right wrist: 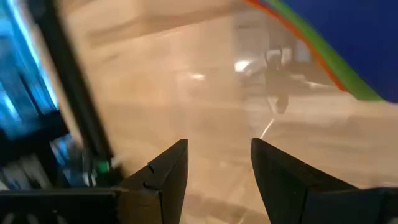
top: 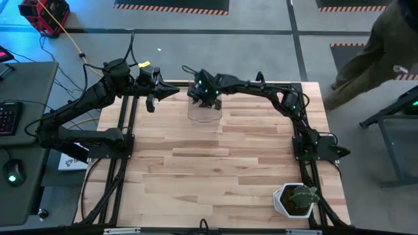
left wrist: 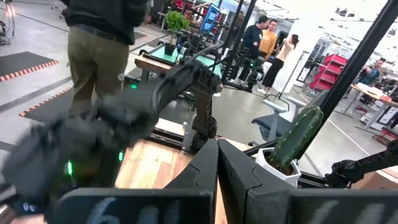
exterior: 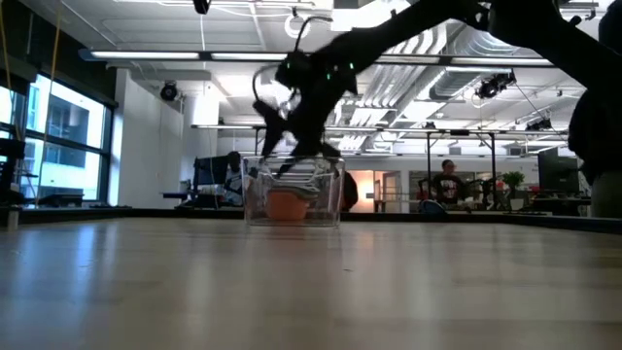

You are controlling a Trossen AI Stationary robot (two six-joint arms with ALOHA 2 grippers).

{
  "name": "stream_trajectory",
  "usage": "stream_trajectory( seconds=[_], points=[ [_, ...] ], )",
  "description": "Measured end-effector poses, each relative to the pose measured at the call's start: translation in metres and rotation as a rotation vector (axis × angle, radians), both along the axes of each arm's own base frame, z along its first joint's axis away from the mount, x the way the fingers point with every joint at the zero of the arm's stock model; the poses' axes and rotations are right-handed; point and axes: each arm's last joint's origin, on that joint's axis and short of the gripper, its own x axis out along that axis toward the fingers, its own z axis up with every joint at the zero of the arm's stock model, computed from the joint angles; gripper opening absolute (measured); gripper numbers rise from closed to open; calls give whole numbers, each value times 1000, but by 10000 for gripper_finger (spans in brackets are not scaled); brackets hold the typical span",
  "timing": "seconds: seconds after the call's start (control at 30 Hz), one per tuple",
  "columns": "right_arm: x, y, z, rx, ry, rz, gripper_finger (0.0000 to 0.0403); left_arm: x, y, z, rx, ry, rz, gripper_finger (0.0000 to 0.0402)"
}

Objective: Nest measuring cups in basket
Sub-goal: Return to Home Position

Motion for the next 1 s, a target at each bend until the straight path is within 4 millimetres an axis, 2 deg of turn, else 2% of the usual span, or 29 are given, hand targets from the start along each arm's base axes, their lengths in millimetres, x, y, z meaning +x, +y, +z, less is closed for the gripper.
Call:
stream_trajectory(
  seconds=[0.17,0.27,0.4,0.47,0.63,0.9,1.0],
  points=[
    [-10,4,69,-264,76,280,167,0,0,0,2,0,0,0],
    [-24,15,106,-515,198,356,167,0,0,0,22,1,-2,0],
    [-55,30,134,-840,362,427,167,0,0,0,23,1,-1,0],
    [-66,34,143,-937,436,446,167,0,0,0,24,0,-2,0],
    [-78,35,166,-997,372,298,167,0,1,0,26,1,19,0],
    [-76,32,169,-1028,322,390,167,0,1,0,27,3,43,0],
    [-78,36,164,-1001,340,509,167,0,1,0,27,3,44,0]
  ],
)
